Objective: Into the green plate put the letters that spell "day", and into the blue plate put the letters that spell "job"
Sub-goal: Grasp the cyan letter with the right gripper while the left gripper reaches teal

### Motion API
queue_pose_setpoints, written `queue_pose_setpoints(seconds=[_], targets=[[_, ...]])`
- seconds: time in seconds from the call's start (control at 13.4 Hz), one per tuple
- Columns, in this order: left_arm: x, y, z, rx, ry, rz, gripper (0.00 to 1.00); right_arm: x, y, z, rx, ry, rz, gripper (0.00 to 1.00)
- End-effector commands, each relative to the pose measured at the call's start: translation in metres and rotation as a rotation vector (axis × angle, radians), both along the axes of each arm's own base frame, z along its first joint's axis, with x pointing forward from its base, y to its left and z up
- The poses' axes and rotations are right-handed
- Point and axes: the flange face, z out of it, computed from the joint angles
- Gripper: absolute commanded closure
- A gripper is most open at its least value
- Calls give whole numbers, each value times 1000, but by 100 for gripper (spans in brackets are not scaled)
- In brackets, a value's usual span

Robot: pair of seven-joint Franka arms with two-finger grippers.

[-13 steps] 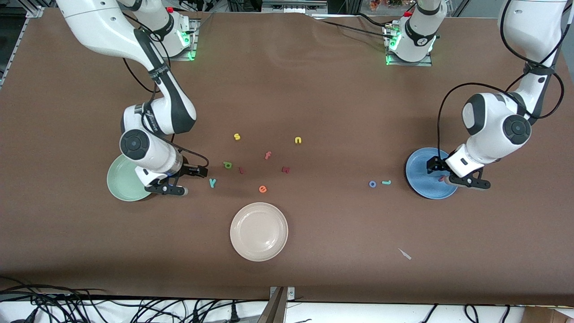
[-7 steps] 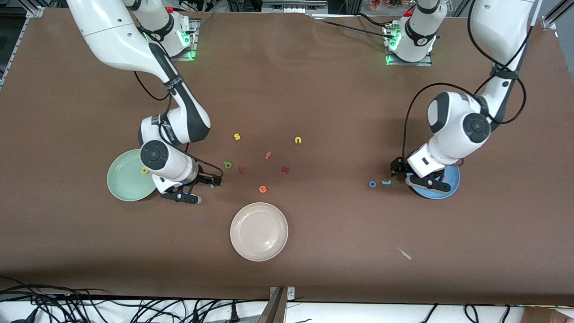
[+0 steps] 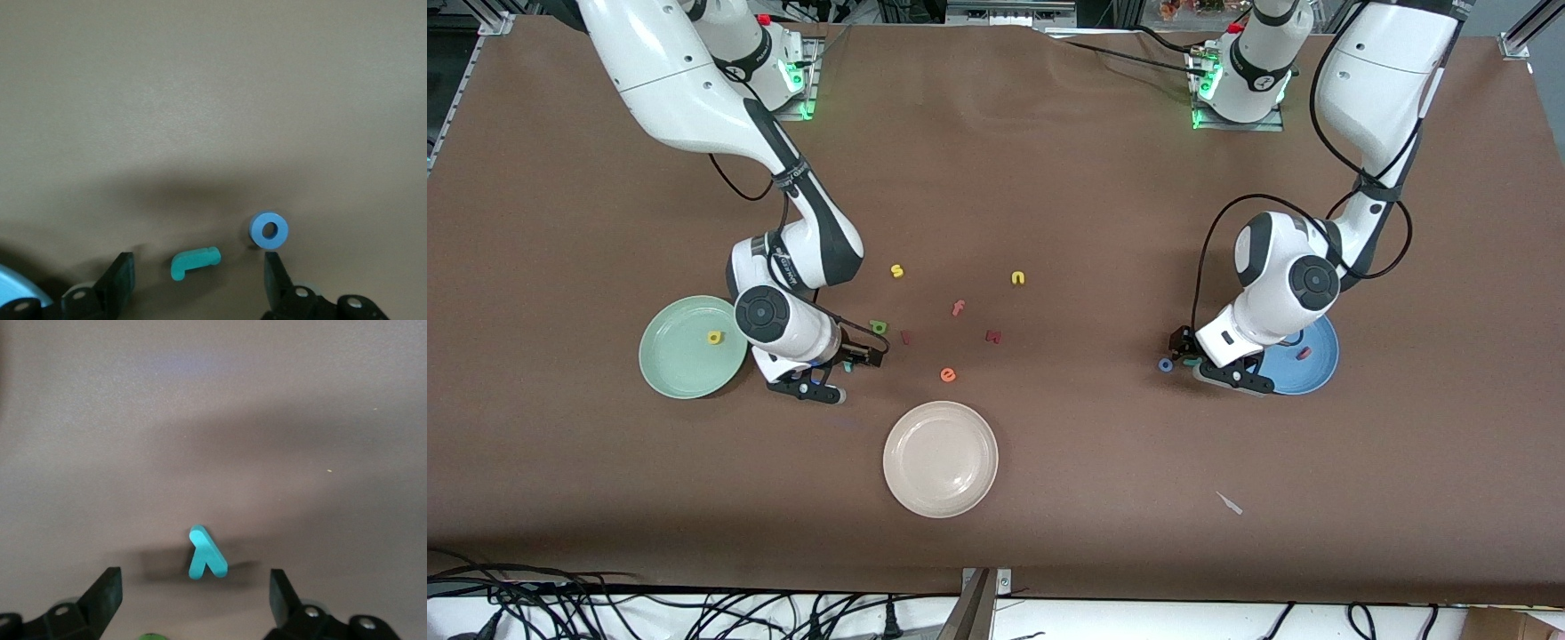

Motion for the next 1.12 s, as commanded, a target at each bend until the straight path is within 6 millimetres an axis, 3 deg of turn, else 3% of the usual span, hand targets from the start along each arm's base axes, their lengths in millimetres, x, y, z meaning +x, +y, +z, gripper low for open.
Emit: queue_pose_setpoints(seconds=[0.0, 0.22, 0.45, 0.97, 1.04], targets=[[-2, -4, 2, 0, 1, -18, 12, 6, 3, -2, 6, -3, -9, 13], [-17, -2, -12, 10, 32, -82, 13, 7, 0, -5, 5, -1, -7, 19], [-19, 3, -12, 14, 22, -174, 12, 7, -4, -10, 1, 6, -7, 25], [-11, 2, -5, 74, -20, -295, 13, 5, -4, -14, 3, 16, 2, 67], [-1, 3, 5, 88, -49, -325, 13, 5, -4, -15, 2, 17, 2, 70]])
